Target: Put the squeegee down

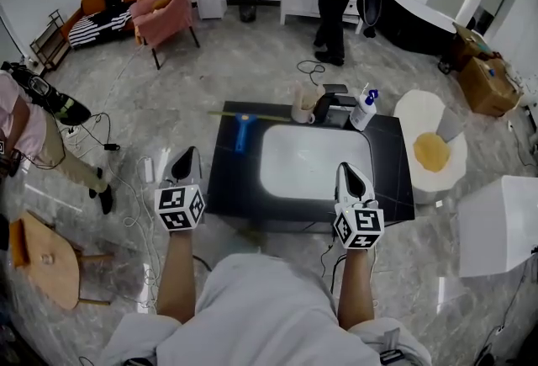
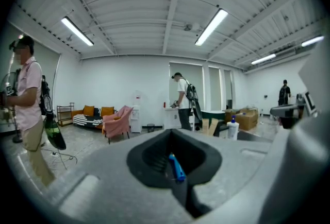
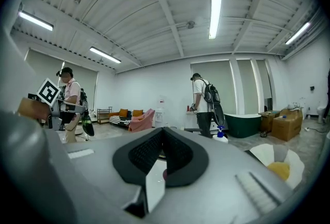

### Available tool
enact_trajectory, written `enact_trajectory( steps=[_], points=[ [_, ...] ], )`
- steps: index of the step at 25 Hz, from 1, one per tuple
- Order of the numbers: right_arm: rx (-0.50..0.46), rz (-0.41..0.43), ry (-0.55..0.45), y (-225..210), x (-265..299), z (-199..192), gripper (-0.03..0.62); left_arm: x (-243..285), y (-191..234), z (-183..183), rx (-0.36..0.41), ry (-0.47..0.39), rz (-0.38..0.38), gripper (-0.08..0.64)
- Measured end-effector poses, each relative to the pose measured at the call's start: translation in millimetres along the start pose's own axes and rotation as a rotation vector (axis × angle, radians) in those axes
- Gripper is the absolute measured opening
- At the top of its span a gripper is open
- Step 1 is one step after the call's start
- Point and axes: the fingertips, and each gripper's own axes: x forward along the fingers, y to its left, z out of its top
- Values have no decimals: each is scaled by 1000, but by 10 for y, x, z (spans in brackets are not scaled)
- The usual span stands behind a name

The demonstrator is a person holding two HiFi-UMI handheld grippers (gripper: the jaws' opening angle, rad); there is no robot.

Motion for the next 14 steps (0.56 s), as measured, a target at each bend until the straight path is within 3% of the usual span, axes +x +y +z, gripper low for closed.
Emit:
enact_trajectory(
  steps=[14],
  points=[
    [-4,8,-11,-41,-163,-6,2,-150,-113,39,34,-17,-8,-2]
  ],
)
